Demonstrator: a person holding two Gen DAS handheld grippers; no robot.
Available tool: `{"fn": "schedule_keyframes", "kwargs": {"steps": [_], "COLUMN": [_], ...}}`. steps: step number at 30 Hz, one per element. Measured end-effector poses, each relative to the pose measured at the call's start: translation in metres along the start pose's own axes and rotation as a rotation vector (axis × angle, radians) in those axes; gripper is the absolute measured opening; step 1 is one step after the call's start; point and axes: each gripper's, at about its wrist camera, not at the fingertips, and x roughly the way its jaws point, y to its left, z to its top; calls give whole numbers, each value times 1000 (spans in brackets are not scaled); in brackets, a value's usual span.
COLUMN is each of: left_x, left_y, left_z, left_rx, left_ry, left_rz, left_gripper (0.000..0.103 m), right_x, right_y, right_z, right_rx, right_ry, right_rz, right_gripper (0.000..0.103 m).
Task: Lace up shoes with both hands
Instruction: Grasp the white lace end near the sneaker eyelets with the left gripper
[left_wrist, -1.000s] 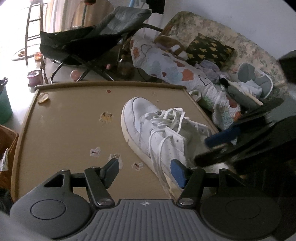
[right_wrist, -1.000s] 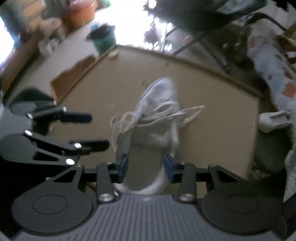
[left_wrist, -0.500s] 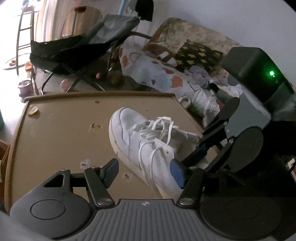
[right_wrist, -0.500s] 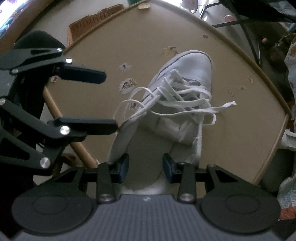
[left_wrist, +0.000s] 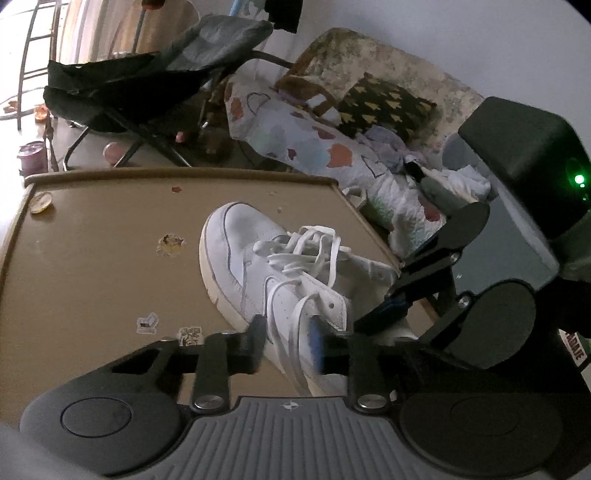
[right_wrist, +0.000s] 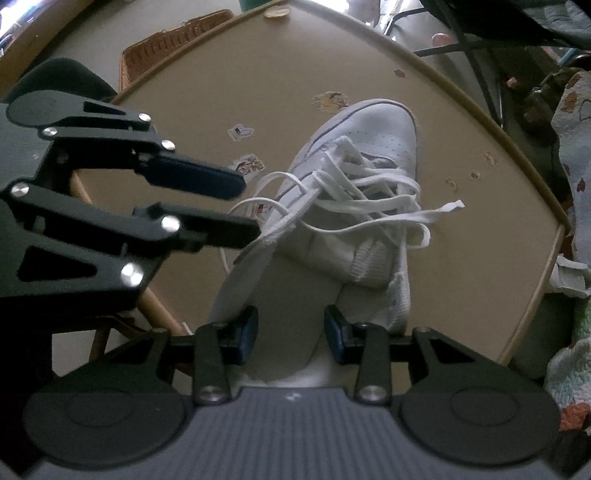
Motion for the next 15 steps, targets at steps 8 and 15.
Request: {"fn": "schedule_keyframes", "kwargs": {"steps": [8,15], "left_x": [7,-2], "left_y": [-10,5], "left_z": [-3,2], "left_rx": [57,-29], "left_ry": [28,23], "left_rz": [83,172], "left_gripper": [4,2], "right_x": [1,1], "right_y": [3,3], "right_z": [-2,-3], "right_rx": [14,30], "right_ry": [-7,-19], "right_rz": [-8,-17], "right_gripper": [39,38]}}
